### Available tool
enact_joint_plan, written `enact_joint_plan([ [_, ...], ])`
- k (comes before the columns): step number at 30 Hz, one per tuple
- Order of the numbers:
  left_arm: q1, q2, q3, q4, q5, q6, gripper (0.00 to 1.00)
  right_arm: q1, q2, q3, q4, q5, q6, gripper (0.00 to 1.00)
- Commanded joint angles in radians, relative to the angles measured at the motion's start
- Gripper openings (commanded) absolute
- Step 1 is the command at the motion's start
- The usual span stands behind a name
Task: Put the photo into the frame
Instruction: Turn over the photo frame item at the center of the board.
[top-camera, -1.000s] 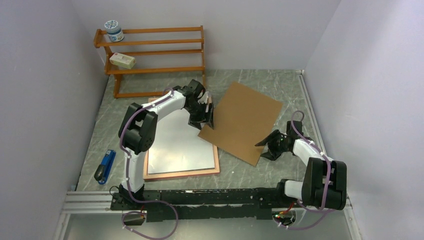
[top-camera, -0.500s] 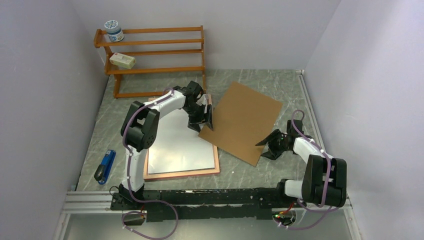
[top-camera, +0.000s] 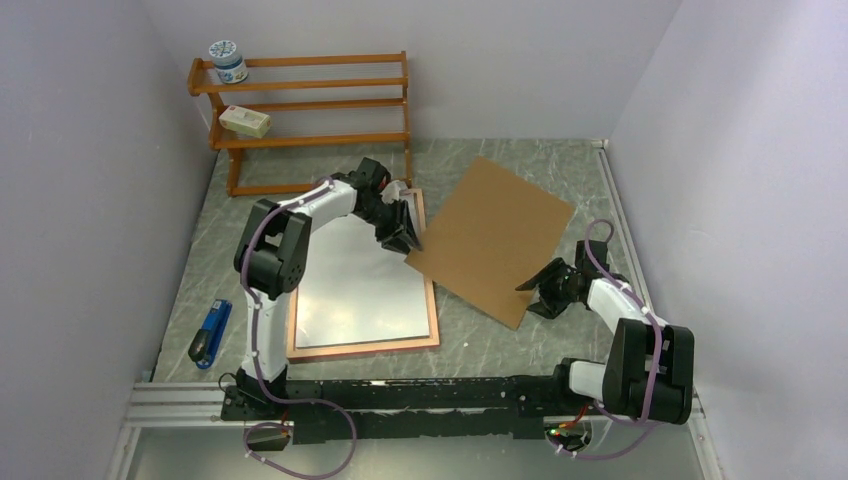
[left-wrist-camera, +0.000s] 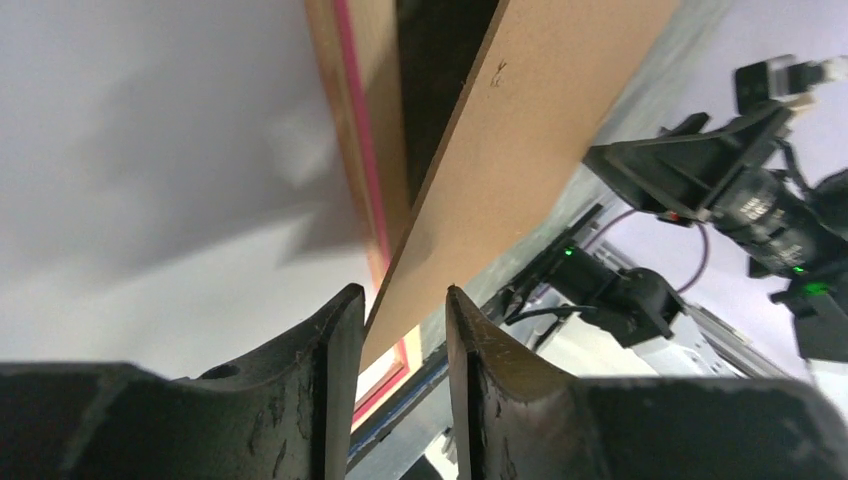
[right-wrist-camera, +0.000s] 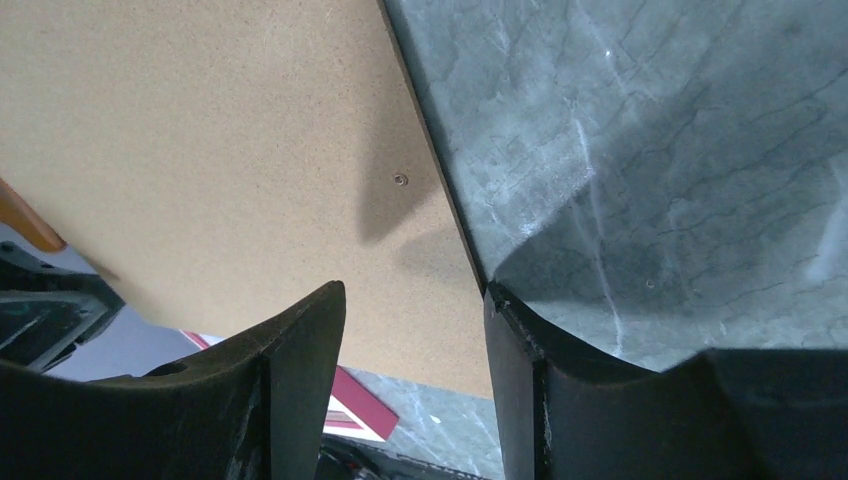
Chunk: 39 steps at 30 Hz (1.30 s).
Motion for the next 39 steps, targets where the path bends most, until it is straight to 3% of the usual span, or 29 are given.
enact_joint_plan([
  [1,-0.027,-0.058,-0.001,0.149,0.285,-0.1,0.38,0.004,0.021,-0.056,0.003,0.123,-0.034,0.58],
  [12,-0.021,-0.069,0.014,0.176,0.389,-0.061,0.38,0.003,0.014,-0.046,-0.012,0.133,-0.045,0.57],
  [18,-0.018,-0.082,0.067,0.1,0.418,0.065,0.38,0.004,0.001,-0.038,-0.029,0.142,-0.043,0.56],
  [24,-0.017,-0.108,0.092,0.044,0.334,0.119,0.26,0.004,-0.017,-0.03,-0.047,0.153,-0.041,0.55],
  [28,-0.017,-0.116,0.091,0.055,0.328,0.123,0.04,0.004,-0.029,-0.003,-0.075,0.171,-0.047,0.55],
  [30,-0.017,-0.119,0.105,0.041,0.307,0.138,0.03,0.004,-0.038,0.025,-0.102,0.187,-0.06,0.55],
  [33,-0.016,-0.142,0.146,-0.014,0.197,0.191,0.03,0.004,-0.068,0.085,-0.167,0.215,-0.085,0.65],
  [35,-0.017,-0.175,0.173,-0.047,0.099,0.231,0.03,0.004,-0.125,0.144,-0.214,0.248,-0.085,0.78],
  [39,-0.018,-0.253,0.199,-0.035,-0.026,0.303,0.03,0.004,-0.183,0.289,-0.279,0.259,-0.064,0.85],
])
